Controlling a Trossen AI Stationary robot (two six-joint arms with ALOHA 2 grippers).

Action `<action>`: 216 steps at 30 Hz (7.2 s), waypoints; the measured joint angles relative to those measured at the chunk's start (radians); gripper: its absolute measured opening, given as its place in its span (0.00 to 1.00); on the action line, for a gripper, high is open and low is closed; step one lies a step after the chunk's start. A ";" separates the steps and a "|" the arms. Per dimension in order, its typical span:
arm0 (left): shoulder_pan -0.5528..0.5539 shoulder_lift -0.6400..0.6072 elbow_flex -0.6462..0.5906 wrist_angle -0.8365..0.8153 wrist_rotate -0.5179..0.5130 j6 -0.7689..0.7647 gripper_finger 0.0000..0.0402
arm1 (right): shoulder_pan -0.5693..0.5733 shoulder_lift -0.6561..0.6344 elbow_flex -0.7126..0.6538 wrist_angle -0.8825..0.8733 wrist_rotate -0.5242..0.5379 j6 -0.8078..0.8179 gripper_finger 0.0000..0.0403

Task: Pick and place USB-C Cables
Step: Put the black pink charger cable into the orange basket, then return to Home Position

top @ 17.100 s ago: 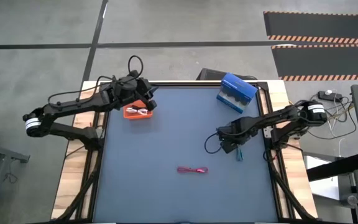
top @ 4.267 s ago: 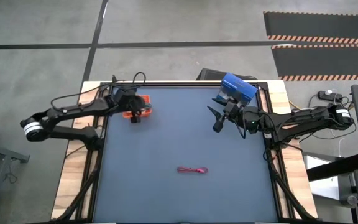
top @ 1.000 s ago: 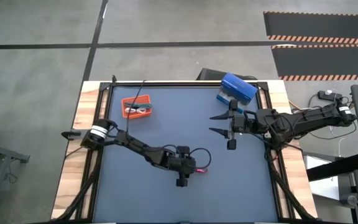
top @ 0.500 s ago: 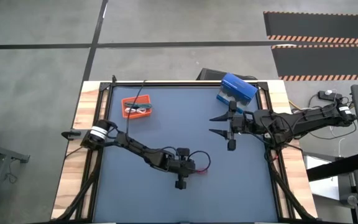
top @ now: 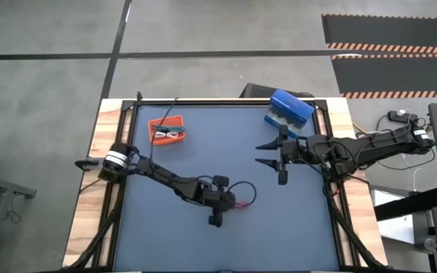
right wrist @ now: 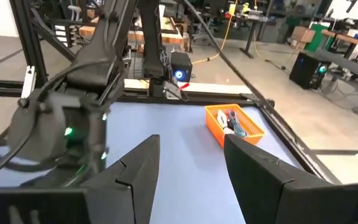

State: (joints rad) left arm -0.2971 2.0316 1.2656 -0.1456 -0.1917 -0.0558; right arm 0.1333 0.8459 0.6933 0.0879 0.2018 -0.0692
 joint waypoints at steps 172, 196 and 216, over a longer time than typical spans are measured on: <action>0.361 -1.989 -1.257 0.190 0.219 0.093 0.02 | -0.042 -0.845 -0.652 0.046 0.008 -0.309 0.28; 0.360 -1.953 -1.260 0.188 0.207 0.088 0.03 | -0.042 -0.811 -0.682 0.036 0.008 -0.035 0.08; 0.360 -1.947 -1.261 0.190 0.206 0.089 0.03 | -0.042 -0.811 -0.682 0.036 0.008 -0.035 0.08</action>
State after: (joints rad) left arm 0.0628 0.0845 0.0044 0.0441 0.0143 0.0327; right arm 0.0910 0.0353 0.0109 0.1240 0.2100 -0.1047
